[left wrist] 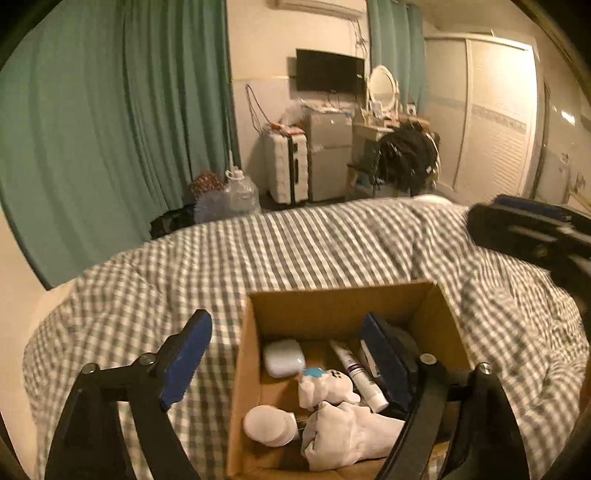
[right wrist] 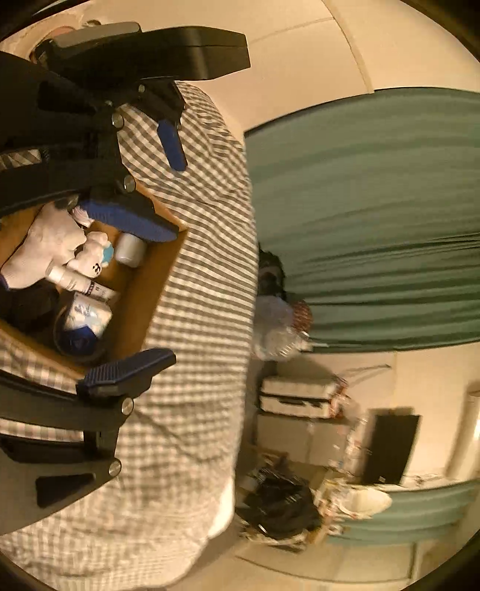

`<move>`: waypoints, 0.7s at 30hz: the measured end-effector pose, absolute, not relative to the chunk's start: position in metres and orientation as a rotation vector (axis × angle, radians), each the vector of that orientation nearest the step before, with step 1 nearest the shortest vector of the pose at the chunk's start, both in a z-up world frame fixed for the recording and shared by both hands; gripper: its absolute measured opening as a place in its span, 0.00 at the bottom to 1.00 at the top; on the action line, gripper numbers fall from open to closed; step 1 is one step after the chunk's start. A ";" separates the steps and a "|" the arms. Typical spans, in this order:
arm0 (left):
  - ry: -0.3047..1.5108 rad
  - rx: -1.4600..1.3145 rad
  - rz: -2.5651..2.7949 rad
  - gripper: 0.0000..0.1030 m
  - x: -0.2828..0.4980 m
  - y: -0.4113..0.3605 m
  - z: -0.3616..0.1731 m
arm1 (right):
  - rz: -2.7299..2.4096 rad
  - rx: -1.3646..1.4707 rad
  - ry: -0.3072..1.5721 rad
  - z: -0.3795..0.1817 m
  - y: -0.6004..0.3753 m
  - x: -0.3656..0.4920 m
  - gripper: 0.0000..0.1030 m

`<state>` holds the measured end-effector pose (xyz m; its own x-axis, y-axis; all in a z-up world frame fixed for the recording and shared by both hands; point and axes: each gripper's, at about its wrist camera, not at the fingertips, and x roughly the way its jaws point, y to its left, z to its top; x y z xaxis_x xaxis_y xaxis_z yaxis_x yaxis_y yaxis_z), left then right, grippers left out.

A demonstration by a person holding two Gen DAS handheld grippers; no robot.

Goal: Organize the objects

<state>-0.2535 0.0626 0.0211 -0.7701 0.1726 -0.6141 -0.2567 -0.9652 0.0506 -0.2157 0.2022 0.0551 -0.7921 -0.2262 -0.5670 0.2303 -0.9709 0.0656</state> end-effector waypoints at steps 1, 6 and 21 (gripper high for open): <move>0.190 -0.913 2.772 0.90 -0.248 0.059 0.028 | -2.784 0.843 0.020 0.065 0.202 -0.206 0.62; 0.174 -0.799 2.859 0.96 -0.220 0.045 0.065 | -2.877 0.693 0.093 0.114 0.200 -0.162 0.72; 0.146 -0.597 2.981 1.00 -0.148 0.023 0.071 | -3.122 0.499 0.202 0.114 0.205 -0.084 0.99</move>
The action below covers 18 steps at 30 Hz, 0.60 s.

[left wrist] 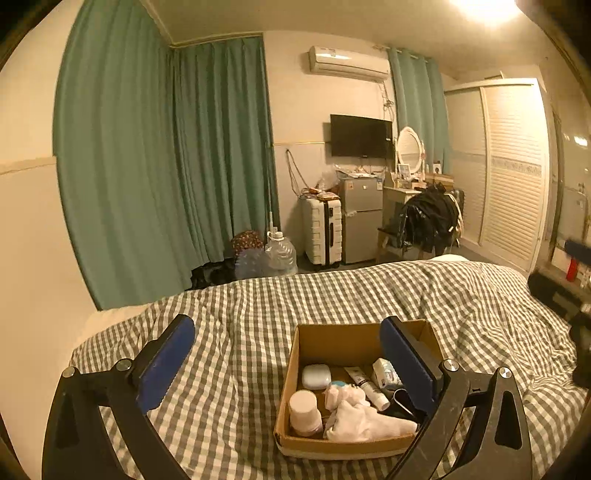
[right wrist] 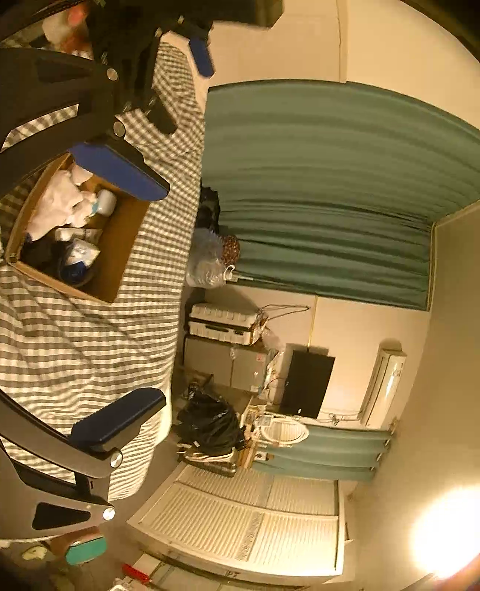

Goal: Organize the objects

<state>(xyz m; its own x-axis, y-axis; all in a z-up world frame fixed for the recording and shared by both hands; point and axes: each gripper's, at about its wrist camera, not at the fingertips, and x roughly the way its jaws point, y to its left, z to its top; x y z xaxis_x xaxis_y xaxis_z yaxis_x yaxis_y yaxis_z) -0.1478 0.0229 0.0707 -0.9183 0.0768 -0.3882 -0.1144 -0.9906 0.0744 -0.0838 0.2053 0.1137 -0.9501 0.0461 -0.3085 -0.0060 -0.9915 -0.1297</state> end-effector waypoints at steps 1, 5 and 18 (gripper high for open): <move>0.143 -0.596 2.987 1.00 -0.145 0.021 0.066 | 3.070 -0.502 -0.188 0.107 0.206 -0.083 0.99; 0.116 -0.599 3.049 1.00 -0.135 0.014 0.036 | 3.066 -0.616 -0.108 0.070 0.209 -0.087 0.99; 0.110 -0.783 3.030 1.00 -0.141 0.006 -0.015 | 2.962 -0.802 -0.031 0.003 0.209 -0.105 0.99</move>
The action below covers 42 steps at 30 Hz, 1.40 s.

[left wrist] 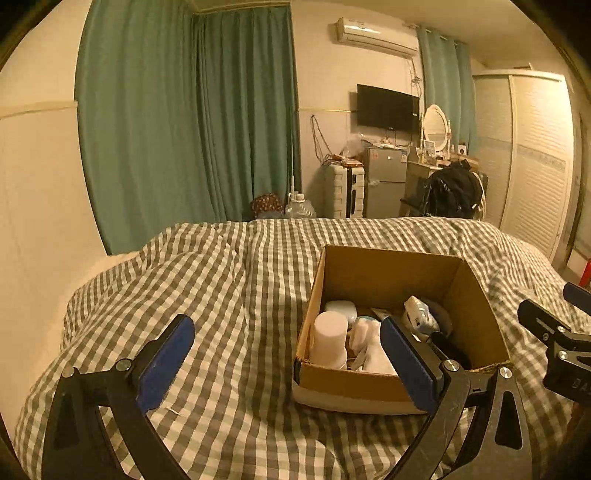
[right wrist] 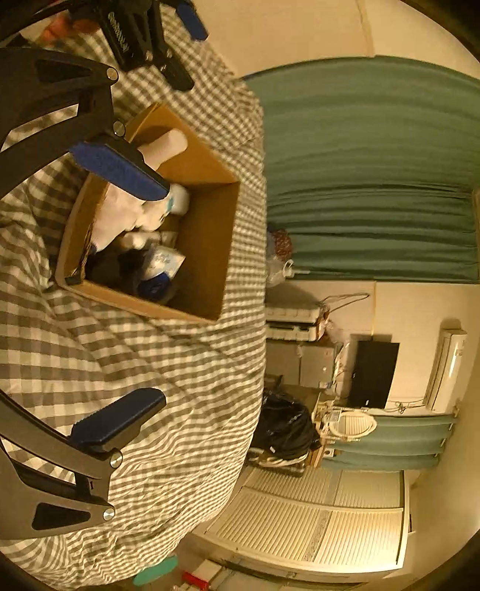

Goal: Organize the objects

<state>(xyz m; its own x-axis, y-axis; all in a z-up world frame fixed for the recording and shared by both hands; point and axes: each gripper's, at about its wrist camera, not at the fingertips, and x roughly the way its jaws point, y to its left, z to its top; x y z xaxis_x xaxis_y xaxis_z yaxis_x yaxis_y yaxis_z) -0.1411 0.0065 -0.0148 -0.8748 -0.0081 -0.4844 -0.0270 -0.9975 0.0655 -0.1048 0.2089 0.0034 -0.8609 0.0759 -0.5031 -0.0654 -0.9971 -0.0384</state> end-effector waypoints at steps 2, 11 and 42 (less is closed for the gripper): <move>0.141 -0.775 3.029 1.00 -0.140 0.010 -0.017 | 2.954 -0.821 -0.030 0.000 0.208 -0.105 0.99; 0.188 -0.769 3.026 1.00 -0.137 0.015 -0.019 | 2.960 -0.828 -0.037 -0.005 0.207 -0.104 0.99; 0.160 -0.813 3.021 1.00 -0.140 0.011 -0.022 | 2.956 -0.835 -0.069 -0.006 0.206 -0.104 0.99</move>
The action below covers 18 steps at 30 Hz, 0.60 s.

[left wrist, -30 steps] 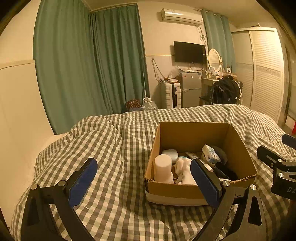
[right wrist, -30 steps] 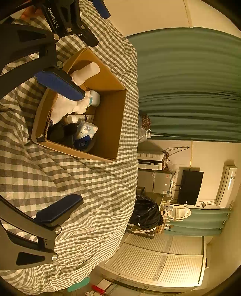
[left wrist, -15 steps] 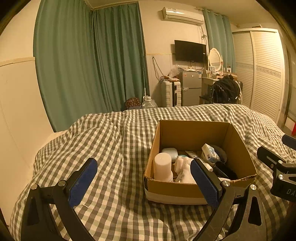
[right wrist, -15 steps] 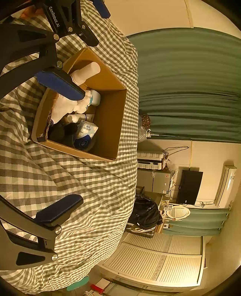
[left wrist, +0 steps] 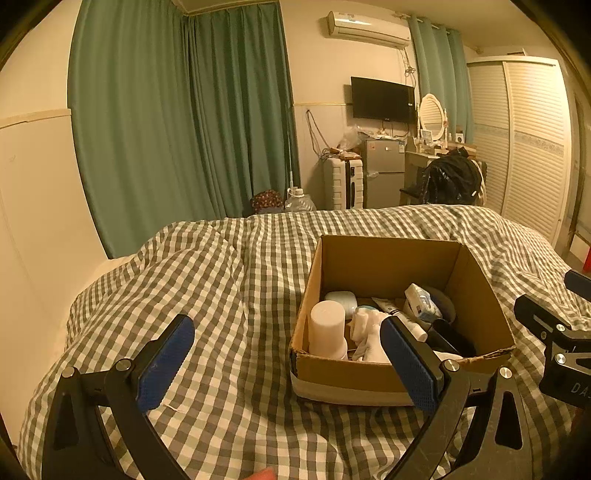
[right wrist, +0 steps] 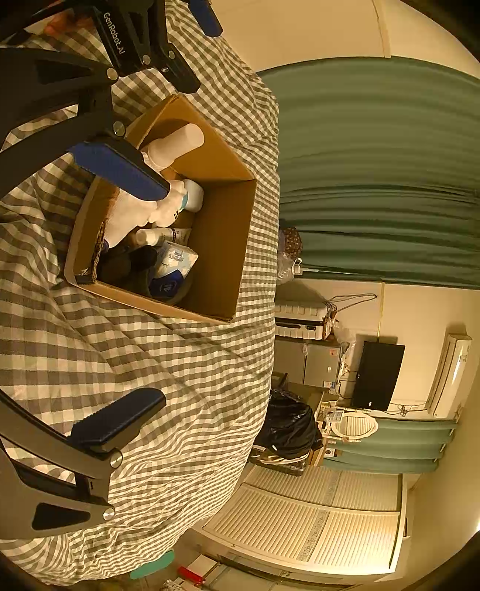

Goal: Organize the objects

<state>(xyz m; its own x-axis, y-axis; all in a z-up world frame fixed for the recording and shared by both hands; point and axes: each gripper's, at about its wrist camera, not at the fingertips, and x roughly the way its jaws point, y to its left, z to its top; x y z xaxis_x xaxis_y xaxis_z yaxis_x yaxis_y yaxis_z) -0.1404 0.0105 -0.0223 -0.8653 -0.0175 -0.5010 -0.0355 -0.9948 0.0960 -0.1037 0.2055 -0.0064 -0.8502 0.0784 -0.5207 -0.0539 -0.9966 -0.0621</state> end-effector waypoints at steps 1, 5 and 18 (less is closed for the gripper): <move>0.160 -0.812 3.021 1.00 -0.140 0.011 -0.022 | 2.957 -0.835 -0.070 -0.006 0.206 -0.104 0.99; 0.165 -0.810 3.020 1.00 -0.140 0.012 -0.023 | 2.956 -0.832 -0.072 -0.006 0.206 -0.104 0.99; 0.169 -0.809 3.011 1.00 -0.139 0.012 -0.023 | 2.957 -0.834 -0.076 -0.006 0.205 -0.103 0.99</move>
<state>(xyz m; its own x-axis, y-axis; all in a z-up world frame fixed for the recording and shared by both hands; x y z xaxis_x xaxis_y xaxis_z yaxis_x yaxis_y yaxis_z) -0.1388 0.0123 -0.0229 -0.8656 -0.0098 -0.5006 -0.0464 -0.9939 0.0998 -0.1033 0.2054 -0.0064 -0.8506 0.0794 -0.5198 -0.0525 -0.9964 -0.0663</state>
